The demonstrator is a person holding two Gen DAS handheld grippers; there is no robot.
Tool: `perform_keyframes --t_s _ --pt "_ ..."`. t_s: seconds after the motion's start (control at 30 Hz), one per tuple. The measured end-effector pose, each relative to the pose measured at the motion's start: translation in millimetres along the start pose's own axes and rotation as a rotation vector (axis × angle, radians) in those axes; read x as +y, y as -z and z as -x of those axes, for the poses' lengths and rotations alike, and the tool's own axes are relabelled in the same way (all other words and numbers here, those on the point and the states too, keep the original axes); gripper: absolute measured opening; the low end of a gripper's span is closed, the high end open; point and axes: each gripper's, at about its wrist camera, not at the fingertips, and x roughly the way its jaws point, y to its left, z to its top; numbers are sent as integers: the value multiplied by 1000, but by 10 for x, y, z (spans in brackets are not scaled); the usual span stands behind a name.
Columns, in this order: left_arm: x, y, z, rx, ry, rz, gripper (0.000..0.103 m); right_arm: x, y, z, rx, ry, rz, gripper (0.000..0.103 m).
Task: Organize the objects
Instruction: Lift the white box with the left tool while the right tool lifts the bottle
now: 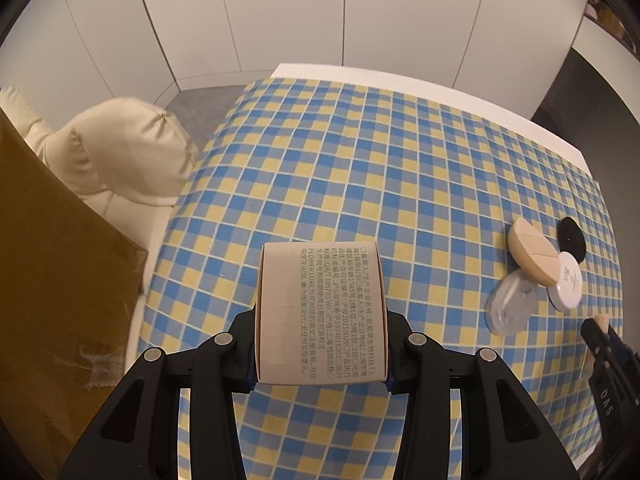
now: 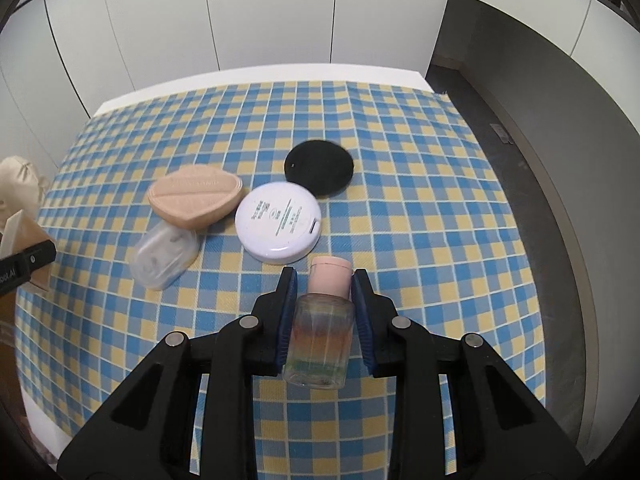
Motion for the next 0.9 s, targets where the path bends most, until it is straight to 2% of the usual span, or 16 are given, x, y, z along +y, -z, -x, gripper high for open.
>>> perform_keyframes --t_s 0.33,0.63,0.9 --pt "-30 -122 529 -67 -5 -27 44 -105 -202 447 -45 13 -24 29" --pt "-120 -349 1254 -129 -3 -61 44 -176 -585 1160 -101 -23 -28 29" --pt "-100 -550 1915 -191 -2 -52 44 -191 -888 1872 -160 -61 -14 29"
